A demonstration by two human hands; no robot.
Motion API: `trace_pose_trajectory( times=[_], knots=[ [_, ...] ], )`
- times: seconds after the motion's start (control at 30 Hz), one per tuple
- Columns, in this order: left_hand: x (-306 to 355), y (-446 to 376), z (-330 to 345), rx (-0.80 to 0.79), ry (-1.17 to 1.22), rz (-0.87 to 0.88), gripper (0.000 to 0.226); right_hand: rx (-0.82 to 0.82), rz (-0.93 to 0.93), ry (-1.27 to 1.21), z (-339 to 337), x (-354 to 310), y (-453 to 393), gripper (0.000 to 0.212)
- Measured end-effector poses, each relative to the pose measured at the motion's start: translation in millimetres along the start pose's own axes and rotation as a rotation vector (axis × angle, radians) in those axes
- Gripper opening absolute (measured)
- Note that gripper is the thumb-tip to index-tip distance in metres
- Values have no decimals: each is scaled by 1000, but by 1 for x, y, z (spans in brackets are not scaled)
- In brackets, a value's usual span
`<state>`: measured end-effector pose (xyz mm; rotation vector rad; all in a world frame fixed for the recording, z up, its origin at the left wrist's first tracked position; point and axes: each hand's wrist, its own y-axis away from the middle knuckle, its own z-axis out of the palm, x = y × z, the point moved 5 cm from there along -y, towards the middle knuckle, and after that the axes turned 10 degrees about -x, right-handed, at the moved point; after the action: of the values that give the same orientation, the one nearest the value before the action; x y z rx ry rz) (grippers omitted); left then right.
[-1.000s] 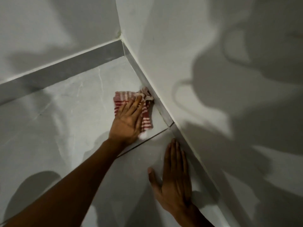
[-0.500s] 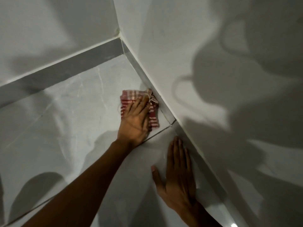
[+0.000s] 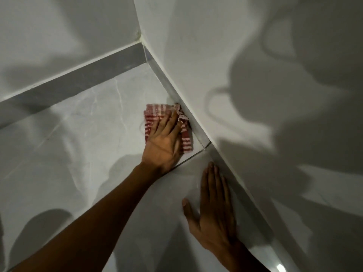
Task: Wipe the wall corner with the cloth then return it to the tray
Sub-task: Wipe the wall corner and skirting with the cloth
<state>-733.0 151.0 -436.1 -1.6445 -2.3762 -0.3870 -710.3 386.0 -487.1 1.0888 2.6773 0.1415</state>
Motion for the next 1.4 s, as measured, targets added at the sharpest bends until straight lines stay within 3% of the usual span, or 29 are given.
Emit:
trace_pose_trajectory(
  times=[0.13, 0.2, 0.27, 0.33, 0.5, 0.67, 0.83, 0.97, 1.03, 1.13, 1.23, 1.4],
  knots=[
    [-18, 17, 6, -54, -215, 321, 57, 3, -17, -18, -2, 1, 1, 101],
    [-26, 5, -2, -5, -223, 240, 59, 5, -26, -20, -3, 1, 1, 99],
    [-20, -8, -6, 30, -86, -5, 65, -5, -26, -22, -4, 1, 2, 98],
    [-5, -11, -1, 44, 39, -115, 64, -11, -20, -10, -5, 1, 2, 98],
    [14, 23, 21, 60, 22, 163, 51, -8, -21, -17, -7, 0, 0, 96],
    [10, 29, 25, -9, 27, 192, 67, -29, -12, -5, -4, 0, 0, 97],
    [14, 34, 29, 2, 33, 250, 51, -4, -24, -43, -3, 1, -4, 91],
    [27, 45, 10, 45, 55, 316, 43, 43, -125, -324, -14, 8, 1, 71],
    [37, 54, -2, 59, 72, 333, 43, -16, -94, -453, -25, 9, 5, 68],
    [50, 64, -21, -126, 307, 188, 35, -205, 67, -644, -54, 3, 17, 73],
    [58, 91, -60, -336, 667, -180, 30, -232, 47, -624, -115, -11, 37, 72],
    [85, 154, -172, -174, 1205, -490, 28, -221, -59, -496, -244, -57, 65, 75]
  ],
)
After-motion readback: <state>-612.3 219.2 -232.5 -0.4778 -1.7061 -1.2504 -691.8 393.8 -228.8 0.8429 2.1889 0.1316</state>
